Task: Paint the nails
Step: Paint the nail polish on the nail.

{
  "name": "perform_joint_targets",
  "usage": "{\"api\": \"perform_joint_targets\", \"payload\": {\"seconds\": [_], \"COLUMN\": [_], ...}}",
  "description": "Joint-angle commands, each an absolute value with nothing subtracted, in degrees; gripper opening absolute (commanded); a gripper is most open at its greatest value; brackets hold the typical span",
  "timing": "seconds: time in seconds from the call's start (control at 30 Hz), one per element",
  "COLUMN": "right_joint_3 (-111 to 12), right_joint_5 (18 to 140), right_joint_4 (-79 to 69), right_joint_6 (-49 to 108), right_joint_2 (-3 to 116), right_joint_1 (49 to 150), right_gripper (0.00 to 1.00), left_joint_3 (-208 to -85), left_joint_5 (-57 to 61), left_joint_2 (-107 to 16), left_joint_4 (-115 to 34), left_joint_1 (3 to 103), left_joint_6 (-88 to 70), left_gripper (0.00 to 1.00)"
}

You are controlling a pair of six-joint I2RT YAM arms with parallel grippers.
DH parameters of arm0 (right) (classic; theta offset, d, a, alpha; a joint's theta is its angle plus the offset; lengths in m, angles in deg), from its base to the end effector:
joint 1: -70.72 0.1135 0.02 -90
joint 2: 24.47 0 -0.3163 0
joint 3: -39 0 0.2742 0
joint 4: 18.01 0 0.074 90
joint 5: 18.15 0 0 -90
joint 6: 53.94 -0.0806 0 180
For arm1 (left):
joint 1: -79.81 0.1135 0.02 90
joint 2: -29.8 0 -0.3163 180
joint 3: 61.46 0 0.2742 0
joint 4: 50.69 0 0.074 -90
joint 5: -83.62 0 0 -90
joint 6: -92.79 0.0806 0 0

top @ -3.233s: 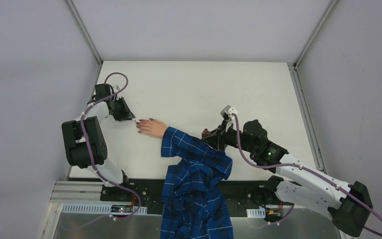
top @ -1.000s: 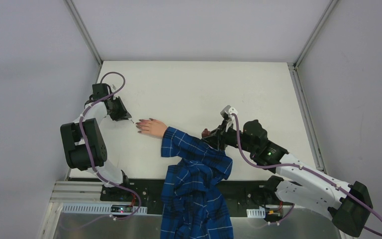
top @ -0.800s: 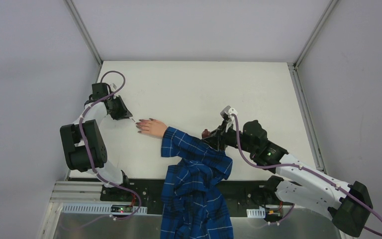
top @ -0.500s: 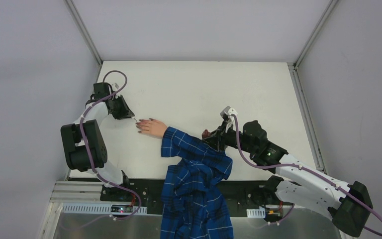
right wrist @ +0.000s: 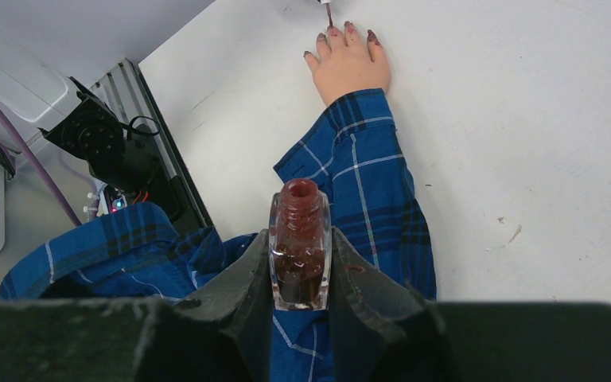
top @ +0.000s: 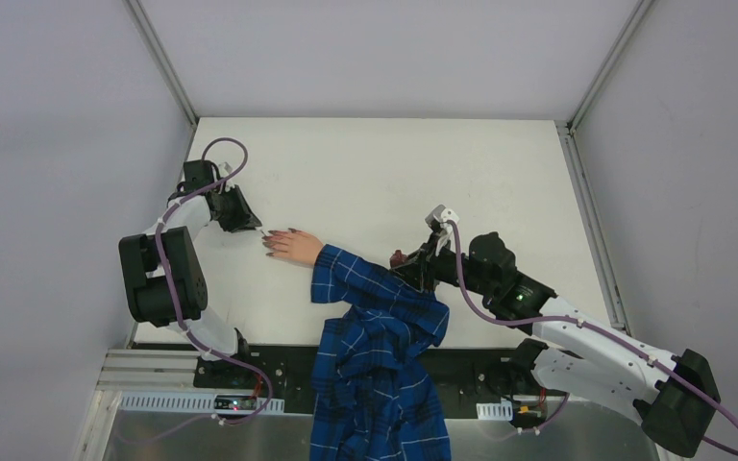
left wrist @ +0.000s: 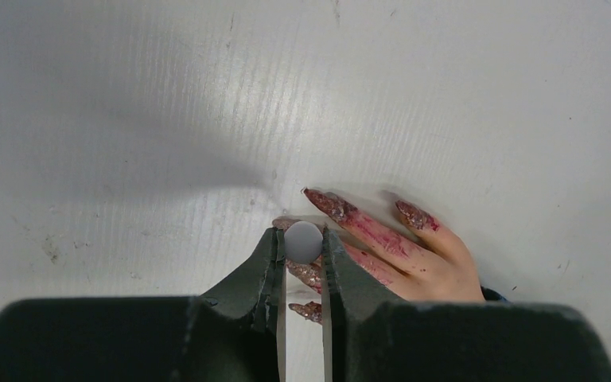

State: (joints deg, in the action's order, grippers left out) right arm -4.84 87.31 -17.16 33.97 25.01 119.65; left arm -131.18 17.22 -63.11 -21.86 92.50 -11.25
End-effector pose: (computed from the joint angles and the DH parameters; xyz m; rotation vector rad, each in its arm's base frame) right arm 0.1402 0.1936 0.3099 -0.8891 1.5198 0.8862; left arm 0.3769 0.0518 0.2049 -0.3929 2.4118 -0.5190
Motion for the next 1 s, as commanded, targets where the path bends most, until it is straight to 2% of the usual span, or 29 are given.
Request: {"api": "perform_joint_targets", "payload": {"seconds": [0.0, 0.97], "right_joint_3": [-5.3, -5.3], "right_joint_5": [87.7, 87.6], "right_joint_4": [-20.6, -20.5], "right_joint_6": [34.2, 34.2], "right_joint_2": [24.7, 24.5], "right_joint_1": [119.4, 119.5], "right_gripper": [0.0, 0.0], "left_joint_3": [-132.5, -133.1], "left_joint_5": [17.7, 14.4], "left_joint_2": [-63.3, -65.0], "left_joint_4": [-22.1, -20.4], "left_joint_1": [92.1, 92.1], "left_joint_6": [-11.5, -10.9], "left_gripper": [0.0, 0.0]}}
